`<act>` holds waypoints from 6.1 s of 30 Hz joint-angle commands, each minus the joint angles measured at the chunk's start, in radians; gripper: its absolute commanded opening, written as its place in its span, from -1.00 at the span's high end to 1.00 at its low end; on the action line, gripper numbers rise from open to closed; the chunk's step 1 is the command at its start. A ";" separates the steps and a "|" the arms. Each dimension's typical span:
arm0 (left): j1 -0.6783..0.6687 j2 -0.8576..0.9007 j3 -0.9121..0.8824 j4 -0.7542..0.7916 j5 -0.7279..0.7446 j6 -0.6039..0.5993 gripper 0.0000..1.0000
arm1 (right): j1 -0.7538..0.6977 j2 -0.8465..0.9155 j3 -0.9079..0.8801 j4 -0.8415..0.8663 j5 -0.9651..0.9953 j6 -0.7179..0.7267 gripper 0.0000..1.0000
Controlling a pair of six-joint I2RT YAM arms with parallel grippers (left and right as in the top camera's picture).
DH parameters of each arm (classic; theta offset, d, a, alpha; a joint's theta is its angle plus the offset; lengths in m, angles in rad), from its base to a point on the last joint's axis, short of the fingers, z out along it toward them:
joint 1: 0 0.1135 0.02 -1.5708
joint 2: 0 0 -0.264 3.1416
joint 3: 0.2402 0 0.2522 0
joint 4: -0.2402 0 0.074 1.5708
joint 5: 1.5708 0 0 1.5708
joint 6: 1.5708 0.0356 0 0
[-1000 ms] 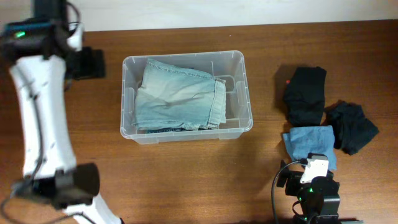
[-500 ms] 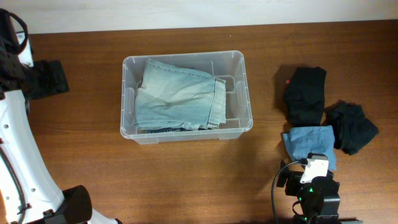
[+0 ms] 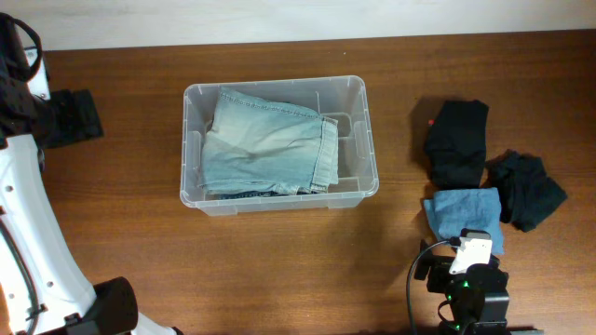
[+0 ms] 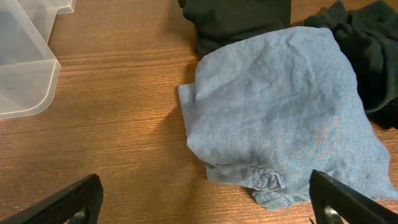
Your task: Pack container
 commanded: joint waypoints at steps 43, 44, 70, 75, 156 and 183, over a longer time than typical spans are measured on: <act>0.003 -0.015 0.005 -0.001 -0.014 0.014 -0.99 | -0.003 -0.005 -0.005 0.214 -0.214 0.056 -0.97; 0.003 -0.015 0.005 -0.001 -0.014 0.014 -0.99 | -0.003 -0.005 -0.007 0.253 -0.221 0.064 -0.97; 0.003 -0.015 0.005 -0.001 -0.014 0.014 -0.99 | -0.090 1.505 1.377 -0.121 -0.301 0.110 -0.97; 0.003 -0.015 0.005 -0.001 -0.014 0.014 -0.99 | -0.333 1.704 1.411 -0.101 -0.525 0.105 -0.97; 0.003 -0.015 0.005 -0.001 -0.014 0.014 -0.99 | 0.307 1.817 1.565 -0.075 -0.208 0.187 -0.01; 0.003 -0.015 0.005 -0.001 -0.014 0.014 -0.99 | 0.336 1.821 1.735 -0.195 -0.185 0.208 -0.64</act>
